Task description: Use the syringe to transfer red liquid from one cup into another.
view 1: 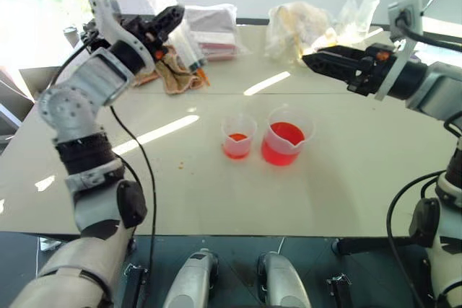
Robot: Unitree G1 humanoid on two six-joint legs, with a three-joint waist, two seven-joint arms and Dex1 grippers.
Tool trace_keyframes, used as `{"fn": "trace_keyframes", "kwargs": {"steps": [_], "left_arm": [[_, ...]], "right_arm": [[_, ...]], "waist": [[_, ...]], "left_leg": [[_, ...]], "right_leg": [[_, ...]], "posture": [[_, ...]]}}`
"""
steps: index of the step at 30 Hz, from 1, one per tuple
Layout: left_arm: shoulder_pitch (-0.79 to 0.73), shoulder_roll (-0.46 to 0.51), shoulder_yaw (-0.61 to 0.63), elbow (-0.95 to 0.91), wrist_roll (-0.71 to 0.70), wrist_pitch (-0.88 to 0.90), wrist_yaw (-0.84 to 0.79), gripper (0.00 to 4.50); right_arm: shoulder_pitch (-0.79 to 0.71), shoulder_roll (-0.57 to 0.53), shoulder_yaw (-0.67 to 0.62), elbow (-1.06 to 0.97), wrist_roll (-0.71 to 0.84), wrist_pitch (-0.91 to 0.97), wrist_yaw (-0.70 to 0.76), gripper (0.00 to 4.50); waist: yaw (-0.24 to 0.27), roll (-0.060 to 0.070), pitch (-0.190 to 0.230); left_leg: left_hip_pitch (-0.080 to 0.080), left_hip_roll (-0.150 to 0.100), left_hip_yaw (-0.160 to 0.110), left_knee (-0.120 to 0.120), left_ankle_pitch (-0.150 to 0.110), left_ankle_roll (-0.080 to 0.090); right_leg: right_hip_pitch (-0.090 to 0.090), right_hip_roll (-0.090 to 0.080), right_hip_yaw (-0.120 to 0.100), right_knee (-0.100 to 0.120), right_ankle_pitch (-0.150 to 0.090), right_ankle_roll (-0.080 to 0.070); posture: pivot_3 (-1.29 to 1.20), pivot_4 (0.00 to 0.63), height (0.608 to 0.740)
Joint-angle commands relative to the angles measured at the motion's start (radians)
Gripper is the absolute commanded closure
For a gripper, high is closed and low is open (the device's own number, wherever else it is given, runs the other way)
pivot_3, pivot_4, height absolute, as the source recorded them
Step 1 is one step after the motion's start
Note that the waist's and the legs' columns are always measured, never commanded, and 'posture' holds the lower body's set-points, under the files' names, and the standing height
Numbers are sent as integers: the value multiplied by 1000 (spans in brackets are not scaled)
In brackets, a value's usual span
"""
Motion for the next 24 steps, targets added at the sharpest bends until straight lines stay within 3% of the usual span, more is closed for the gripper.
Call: {"fn": "trace_keyframes", "kwargs": {"steps": [1,12,20,24], "left_arm": [[-50,54,-36,78,13,135,38,3025],[-54,169,-384,147,208,413,-151,3025],[-52,134,-427,193,324,447,-210,3025],[-57,89,-385,236,380,476,-184,3025]], "right_arm": [[-17,-17,-9,-32,17,-15,24,1178],[62,-339,228,-241,1,-30,433,1178],[79,-362,293,-318,-67,-85,466,1178],[84,-359,293,-328,-68,-78,456,1178]], "waist": [[3,0,0],[-6,-1,1],[2,-1,1],[6,-2,1]], "left_leg": [[0,0,0,0,0,0],[0,-2,0,-1,0,-1],[-1,-1,0,-1,0,-2],[-2,-3,-1,-1,0,-2]], "right_leg": [[0,0,0,0,0,0],[0,-2,1,-1,-1,1],[-1,-3,1,-1,-1,1],[-2,-4,1,-1,-1,1]], "posture": [[0,150,740],[0,150,740],[0,150,740],[0,150,740]]}}
